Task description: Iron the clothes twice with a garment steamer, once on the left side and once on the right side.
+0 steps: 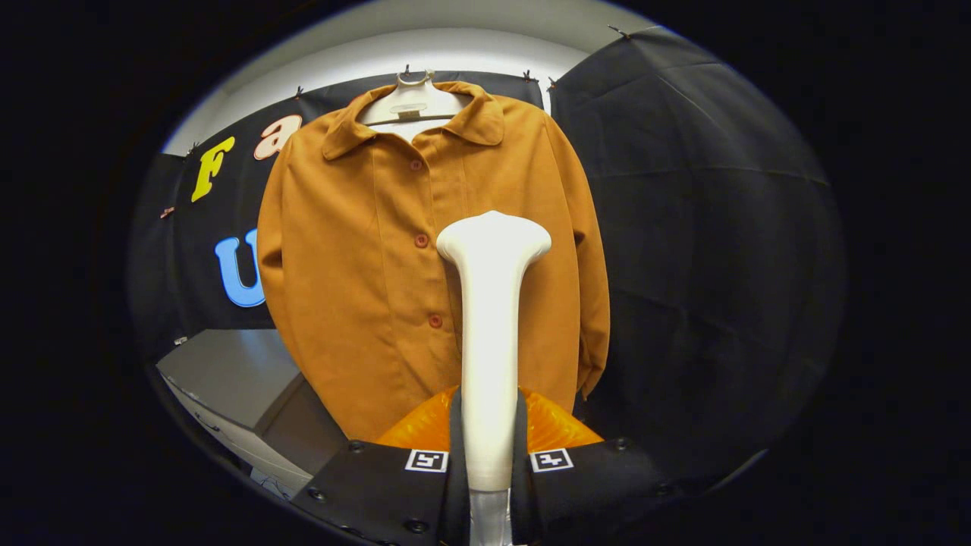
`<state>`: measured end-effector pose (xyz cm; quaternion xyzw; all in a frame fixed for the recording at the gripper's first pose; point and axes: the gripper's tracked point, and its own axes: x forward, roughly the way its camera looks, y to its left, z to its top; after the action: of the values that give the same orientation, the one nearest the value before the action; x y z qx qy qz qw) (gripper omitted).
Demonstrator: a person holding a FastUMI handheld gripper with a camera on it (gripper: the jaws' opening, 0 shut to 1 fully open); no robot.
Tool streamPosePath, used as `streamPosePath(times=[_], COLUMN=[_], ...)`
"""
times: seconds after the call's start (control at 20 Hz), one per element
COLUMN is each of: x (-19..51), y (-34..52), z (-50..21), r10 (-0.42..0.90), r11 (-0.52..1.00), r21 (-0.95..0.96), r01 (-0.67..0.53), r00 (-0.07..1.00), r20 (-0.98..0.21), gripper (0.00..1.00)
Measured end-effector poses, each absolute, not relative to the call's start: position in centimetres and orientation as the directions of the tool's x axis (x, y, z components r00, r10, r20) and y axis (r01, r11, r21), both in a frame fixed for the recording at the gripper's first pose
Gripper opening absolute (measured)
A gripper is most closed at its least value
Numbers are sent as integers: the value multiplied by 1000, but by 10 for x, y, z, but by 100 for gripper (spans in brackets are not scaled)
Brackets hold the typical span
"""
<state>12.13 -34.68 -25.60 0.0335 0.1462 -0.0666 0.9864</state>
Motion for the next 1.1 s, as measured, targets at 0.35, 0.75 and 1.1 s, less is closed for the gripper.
streamPosePath(times=[0.35, 0.75, 1.1], x=[95, 67, 32], y=[-351, -356, -354], z=[-320, -384, -430], r10=[-125, -137, -136], r11=[987, 982, 981], r21=[44, 37, 27], r01=[156, 185, 194], r00=[904, 836, 775], r20=[-410, -532, -617], gripper=[24, 25, 25])
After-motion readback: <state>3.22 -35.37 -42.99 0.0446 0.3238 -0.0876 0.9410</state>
